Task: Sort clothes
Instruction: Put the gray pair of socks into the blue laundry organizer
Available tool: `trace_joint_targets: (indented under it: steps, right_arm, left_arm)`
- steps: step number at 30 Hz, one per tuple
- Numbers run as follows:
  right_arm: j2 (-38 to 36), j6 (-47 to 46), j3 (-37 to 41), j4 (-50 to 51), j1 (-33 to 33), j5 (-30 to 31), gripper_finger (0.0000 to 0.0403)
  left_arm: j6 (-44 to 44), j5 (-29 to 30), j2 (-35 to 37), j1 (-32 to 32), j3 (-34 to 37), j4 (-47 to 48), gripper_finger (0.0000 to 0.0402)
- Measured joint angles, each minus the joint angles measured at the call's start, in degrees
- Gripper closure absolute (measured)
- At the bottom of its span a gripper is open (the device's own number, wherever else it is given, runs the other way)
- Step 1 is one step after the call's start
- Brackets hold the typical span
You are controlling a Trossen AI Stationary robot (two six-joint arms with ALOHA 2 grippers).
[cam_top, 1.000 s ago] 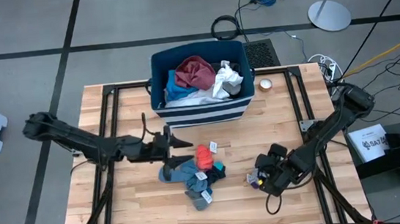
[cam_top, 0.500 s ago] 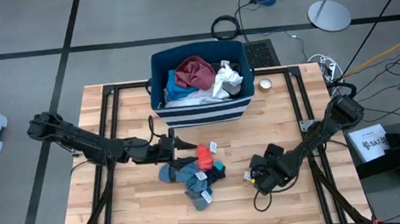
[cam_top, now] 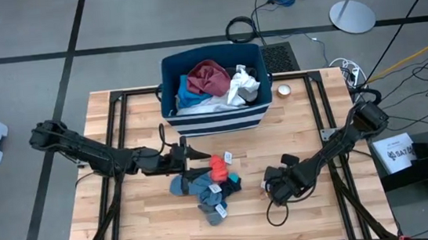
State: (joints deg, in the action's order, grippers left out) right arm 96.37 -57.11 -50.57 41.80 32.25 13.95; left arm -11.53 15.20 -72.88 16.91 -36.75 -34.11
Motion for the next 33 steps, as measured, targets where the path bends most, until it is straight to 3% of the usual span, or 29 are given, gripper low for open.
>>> trace_joint_targets:
  steps: [3,9,17,24,33]
  right_arm:
    - [-1.32,1.03,-0.18,0.28,0.00,-0.43,0.0387]
    - [-5.82,2.03,-2.79,0.05,0.04,2.67,0.0372]
    - [-7.94,8.58,-5.85,-4.48,0.11,7.34,0.0388]
    - [-7.99,14.82,-7.28,-11.58,0.11,8.36,0.0386]
    - [-7.99,25.98,-7.32,-24.69,0.11,12.55,0.0386]
  left_arm:
    - [-0.01,-0.03,0.00,0.00,-0.02,0.07,0.0189]
    - [-0.09,-2.13,0.00,0.00,-0.04,0.13,0.0189]
    - [0.04,-7.33,0.00,0.00,-0.07,0.07,0.0189]
    - [0.02,-7.78,0.00,0.00,-0.07,0.07,0.0189]
    - [-0.02,-15.48,0.00,0.00,-0.07,0.04,0.0189]
